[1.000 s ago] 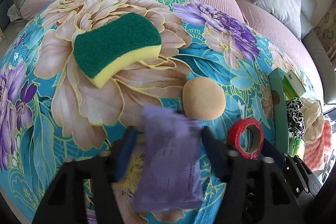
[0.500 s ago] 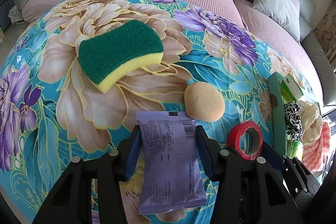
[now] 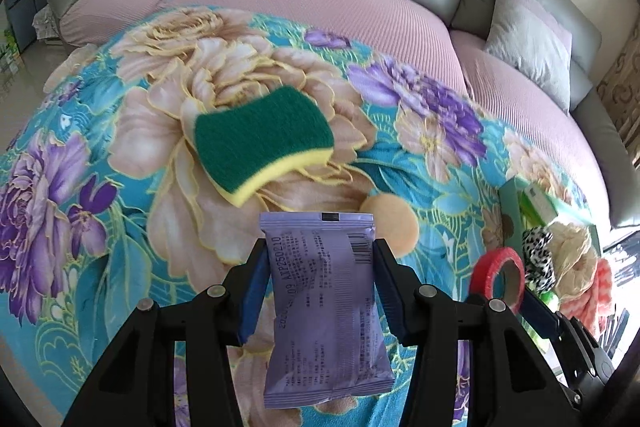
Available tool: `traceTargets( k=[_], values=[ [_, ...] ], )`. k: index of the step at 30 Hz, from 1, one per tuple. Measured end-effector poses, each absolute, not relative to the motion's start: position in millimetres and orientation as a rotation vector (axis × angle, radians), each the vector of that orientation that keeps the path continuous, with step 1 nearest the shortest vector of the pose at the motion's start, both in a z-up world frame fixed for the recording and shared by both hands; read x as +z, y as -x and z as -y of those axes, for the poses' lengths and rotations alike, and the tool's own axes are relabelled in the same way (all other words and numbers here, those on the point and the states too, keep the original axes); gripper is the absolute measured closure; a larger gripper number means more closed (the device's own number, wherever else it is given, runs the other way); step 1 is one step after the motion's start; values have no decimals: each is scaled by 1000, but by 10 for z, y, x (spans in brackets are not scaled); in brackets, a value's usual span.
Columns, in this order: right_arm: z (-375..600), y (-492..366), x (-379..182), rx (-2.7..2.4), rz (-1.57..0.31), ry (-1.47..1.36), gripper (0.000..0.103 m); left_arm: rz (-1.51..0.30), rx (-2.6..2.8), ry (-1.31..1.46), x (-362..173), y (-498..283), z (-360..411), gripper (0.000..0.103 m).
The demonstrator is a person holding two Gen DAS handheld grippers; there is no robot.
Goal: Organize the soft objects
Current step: 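Carry the purple packet with the left gripper while the right carries the red tape ring over the tray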
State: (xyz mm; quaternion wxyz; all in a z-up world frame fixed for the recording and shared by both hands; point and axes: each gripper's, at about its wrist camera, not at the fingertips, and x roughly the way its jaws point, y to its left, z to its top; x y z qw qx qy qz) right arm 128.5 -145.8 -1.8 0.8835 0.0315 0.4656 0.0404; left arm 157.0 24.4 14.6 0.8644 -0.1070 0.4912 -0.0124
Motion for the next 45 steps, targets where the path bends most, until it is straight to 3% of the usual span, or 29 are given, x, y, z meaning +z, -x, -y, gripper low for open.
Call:
traceTargets(
  k=[16, 30, 45],
  values=[
    [1983, -996, 404, -25, -882, -131, 44, -925, -134, 215, 561, -1457, 74, 51],
    [3122, -679, 190, -287, -952, -304, 44, -929, -409, 31, 556, -1284, 1279, 51],
    [3630, -477, 33, -381, -948, -416, 43, -930, -538, -54, 327, -1363, 2076, 51]
  ],
)
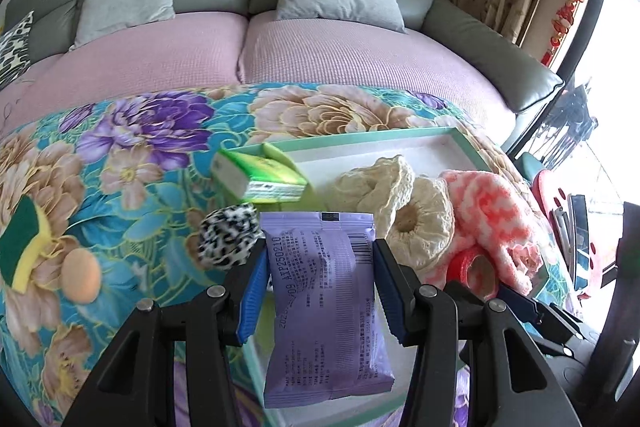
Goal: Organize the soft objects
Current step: 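Carry the purple packet with the left gripper while the right carries the red tape ring over the tray, then open both grippers to drop the purple packet and red tape ring into the tray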
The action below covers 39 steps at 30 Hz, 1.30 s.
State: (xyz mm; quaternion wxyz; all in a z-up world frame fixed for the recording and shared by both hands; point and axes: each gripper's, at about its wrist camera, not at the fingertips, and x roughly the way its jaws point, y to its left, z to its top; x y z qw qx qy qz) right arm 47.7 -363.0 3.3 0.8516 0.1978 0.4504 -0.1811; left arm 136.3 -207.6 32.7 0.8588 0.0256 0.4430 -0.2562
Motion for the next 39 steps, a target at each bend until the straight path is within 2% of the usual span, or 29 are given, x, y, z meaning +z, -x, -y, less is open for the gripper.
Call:
traceTargets(
  k=[6, 8, 9, 10, 16, 18, 23, 32, 34, 36, 39],
  values=[
    [3661, -456, 40, -380, -941, -427, 43, -916, -546, -68, 291, -1389, 2195, 49],
    [3661, -457, 46, -379, -939, -426, 43, -915, -544, -73, 292, -1387, 2207, 36],
    [3657, -463, 47, -377, -941, -422, 43, -911, -539, -74, 302, -1380, 2204, 25],
    [3650, -460, 53, -373, -942, -421, 43, -905, -534, -73, 313, -1373, 2200, 20],
    [3576, -479, 102, -364, -938, -397, 42, -898, -502, -70, 370, -1376, 2107, 19],
    [3554, -471, 134, -368, -934, -390, 33, -897, -483, -64, 389, -1389, 2052, 17],
    [3531, -456, 202, -358, -917, -382, 29, -895, -440, -43, 419, -1433, 1912, 15],
    [3509, -450, 243, -369, -924, -351, 28, -907, -408, -34, 411, -1452, 1808, 15],
    [3504, -457, 238, -370, -928, -345, 21, -909, -400, -32, 406, -1460, 1788, 15],
    [3494, -461, 241, -371, -927, -337, 10, -912, -390, -30, 392, -1469, 1763, 15],
    [3485, -454, 245, -379, -918, -327, 2, -919, -366, -28, 372, -1489, 1719, 15]
  ],
)
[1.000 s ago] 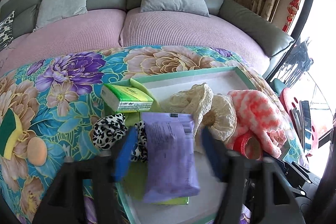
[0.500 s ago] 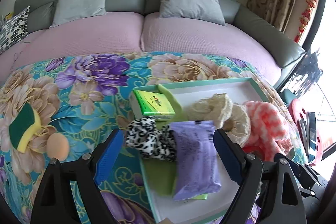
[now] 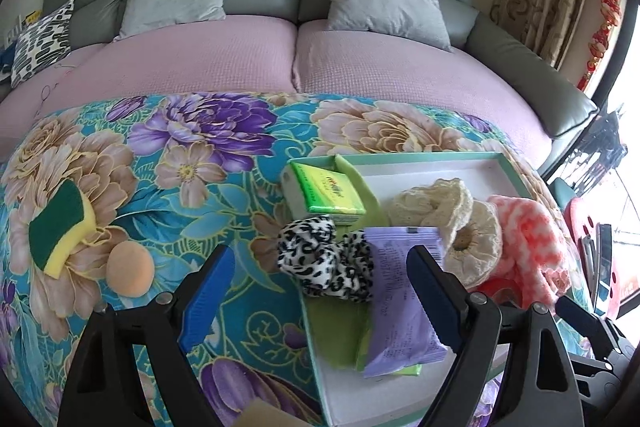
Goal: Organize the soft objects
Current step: 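Open both grippers to drop the purple packet and red tape ring into the tray, then move both tools back to the sponge and makeup sponge on the bed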
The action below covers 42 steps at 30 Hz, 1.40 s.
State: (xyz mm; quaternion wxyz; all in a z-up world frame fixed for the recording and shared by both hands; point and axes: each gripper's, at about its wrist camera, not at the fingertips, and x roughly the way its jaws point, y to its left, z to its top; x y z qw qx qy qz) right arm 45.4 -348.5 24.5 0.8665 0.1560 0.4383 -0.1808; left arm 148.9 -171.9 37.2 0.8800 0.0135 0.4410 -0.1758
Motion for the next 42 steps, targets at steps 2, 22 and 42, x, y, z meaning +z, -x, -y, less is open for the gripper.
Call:
traceTargets(
  k=[2, 22, 42],
  values=[
    [3483, -451, 247, -389, -916, -318, 1, -924, -344, -21, 347, -1513, 1672, 14],
    [3456, -462, 276, -397, -889, -297, 0, -927, -272, 36, 308, -1585, 1407, 9],
    [3076, -605, 397, -299, -869, -264, 0, -860, -107, 137, 496, -1607, 686, 9]
  ],
)
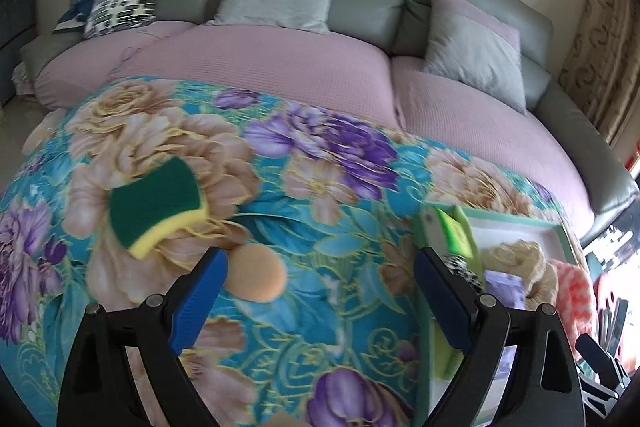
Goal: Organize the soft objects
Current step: 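Move both tools back to the sponge and makeup sponge on the bed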
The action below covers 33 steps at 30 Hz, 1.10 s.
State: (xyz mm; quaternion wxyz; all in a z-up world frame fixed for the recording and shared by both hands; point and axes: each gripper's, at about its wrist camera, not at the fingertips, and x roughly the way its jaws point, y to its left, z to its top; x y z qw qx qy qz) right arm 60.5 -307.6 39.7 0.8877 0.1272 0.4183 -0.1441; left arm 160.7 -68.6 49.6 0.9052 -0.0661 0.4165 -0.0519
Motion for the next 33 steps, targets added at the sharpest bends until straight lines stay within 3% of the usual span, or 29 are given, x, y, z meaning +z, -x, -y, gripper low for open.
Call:
traceTargets(
  k=[22, 33],
  values=[
    [1652, -1197, 464, 13, -829, -127, 0, -816, 153, 356, 388, -1632, -747, 8],
    [1096, -1548, 106, 158, -873, -86, 0, -889, 158, 419, 84, -1781, -990, 8]
  ],
)
